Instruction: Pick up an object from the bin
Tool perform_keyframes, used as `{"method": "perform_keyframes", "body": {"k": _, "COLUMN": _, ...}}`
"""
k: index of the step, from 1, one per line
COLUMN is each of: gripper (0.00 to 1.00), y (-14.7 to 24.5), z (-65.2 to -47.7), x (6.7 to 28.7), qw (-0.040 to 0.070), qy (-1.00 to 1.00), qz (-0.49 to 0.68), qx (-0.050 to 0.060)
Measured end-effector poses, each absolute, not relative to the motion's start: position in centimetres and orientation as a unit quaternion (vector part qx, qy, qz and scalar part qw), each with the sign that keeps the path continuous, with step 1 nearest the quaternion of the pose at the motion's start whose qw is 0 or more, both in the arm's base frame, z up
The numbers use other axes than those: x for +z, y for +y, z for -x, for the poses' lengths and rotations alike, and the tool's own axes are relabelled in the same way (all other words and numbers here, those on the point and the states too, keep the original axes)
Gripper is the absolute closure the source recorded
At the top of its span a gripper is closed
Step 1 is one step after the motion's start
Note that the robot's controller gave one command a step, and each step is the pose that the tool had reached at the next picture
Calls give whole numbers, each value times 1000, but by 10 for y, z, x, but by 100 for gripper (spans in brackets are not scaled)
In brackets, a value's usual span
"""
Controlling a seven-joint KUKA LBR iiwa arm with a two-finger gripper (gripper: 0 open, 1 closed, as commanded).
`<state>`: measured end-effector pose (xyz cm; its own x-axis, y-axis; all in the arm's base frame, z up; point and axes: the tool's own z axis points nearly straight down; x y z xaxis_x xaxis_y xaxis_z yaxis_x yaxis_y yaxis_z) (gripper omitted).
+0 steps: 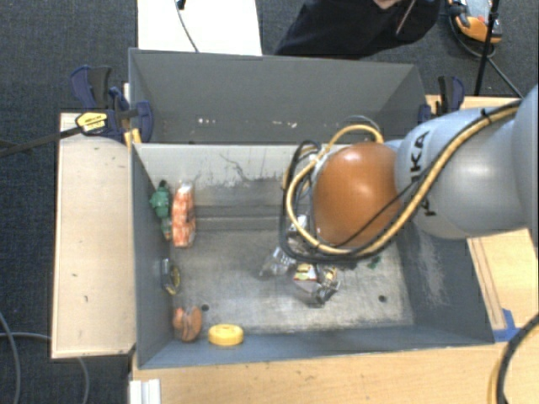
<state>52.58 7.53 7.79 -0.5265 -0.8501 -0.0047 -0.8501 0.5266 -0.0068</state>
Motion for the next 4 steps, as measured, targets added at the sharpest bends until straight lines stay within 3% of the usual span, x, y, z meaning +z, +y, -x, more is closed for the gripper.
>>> {"method": "perform_keyframes", "body": {"k": 1, "gripper": 0, "y": 62, "z": -535, "x": 94, "qw": -1, "qy": 894, "qz": 447, "qx": 1}}
{"method": "perform_keyframes", "body": {"k": 2, "gripper": 100, "y": 12, "z": -568, "x": 76, "qw": 3, "qy": 895, "qz": 445, "qx": -3}}
{"method": "perform_keyframes", "body": {"k": 3, "gripper": 100, "y": 12, "z": -568, "x": 76, "qw": 3, "qy": 896, "qz": 444, "qx": -3}}
{"method": "perform_keyframes", "body": {"k": 4, "gripper": 100, "y": 19, "z": -566, "x": 110, "qw": 0, "qy": 900, "qz": 436, "qx": 1}}
